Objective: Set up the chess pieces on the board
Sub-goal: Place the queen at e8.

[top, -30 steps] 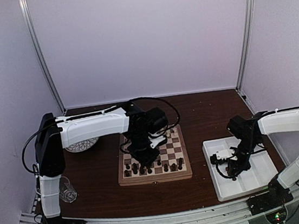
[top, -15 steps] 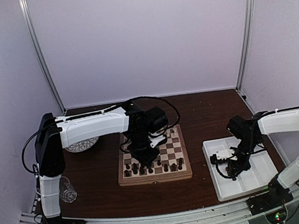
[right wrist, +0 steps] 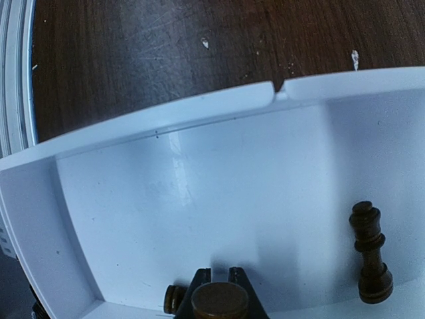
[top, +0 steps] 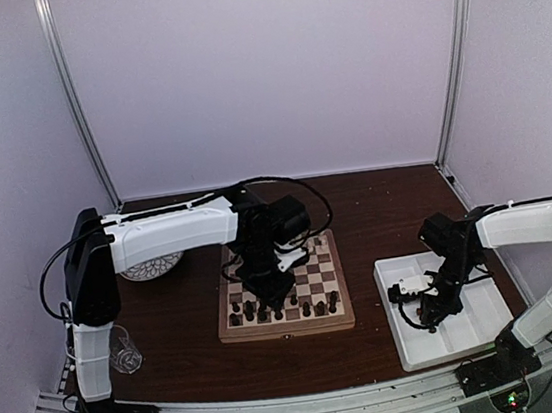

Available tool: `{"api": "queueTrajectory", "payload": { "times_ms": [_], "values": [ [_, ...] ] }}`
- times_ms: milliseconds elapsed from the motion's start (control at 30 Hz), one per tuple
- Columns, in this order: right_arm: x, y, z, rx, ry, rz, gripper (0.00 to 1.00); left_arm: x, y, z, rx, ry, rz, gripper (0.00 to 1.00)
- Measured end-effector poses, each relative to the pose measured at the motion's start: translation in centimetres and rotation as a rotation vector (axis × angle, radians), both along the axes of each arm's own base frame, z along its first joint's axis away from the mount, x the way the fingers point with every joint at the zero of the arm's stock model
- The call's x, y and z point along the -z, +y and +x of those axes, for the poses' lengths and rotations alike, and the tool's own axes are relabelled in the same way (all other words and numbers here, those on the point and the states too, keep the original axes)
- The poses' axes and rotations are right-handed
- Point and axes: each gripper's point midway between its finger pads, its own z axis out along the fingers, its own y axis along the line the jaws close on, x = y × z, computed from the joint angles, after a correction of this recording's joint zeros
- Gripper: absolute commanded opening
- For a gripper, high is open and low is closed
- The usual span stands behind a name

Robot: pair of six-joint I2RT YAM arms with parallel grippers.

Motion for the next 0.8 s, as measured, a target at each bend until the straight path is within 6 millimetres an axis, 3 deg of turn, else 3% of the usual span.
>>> {"api": "queueTrajectory", "payload": {
  "times_ms": [167,333,500,667,800],
  "values": [
    [0.0,0.0,0.0,-0.003,-0.001,0.0,0.13,-0.5,-0.5,0.0,0.0,0.005,-0.024,0.41],
    [0.1,0.0,-0.1,-0.03,-0.009,-0.007,0.26,-1.2,-0.8,-0.1,0.001,0.007,-0.048,0.43],
    [-0.3,-0.3,-0.2,-0.057,-0.001,-0.034,0.3,-3.8,-0.9,0.0,0.0,-0.027,-0.1,0.44],
    [-3.0,-0.4,2.9,-0.029,-0.065,-0.022,0.3,-6.0,-0.9,0.0,-0.006,-0.054,-0.148,0.43],
    [-3.8,-0.5,4.5,-0.027,-0.109,-0.025,0.35,-6.4,-0.9,-0.1,-0.01,-0.055,-0.161,0.43]
  ]
}}
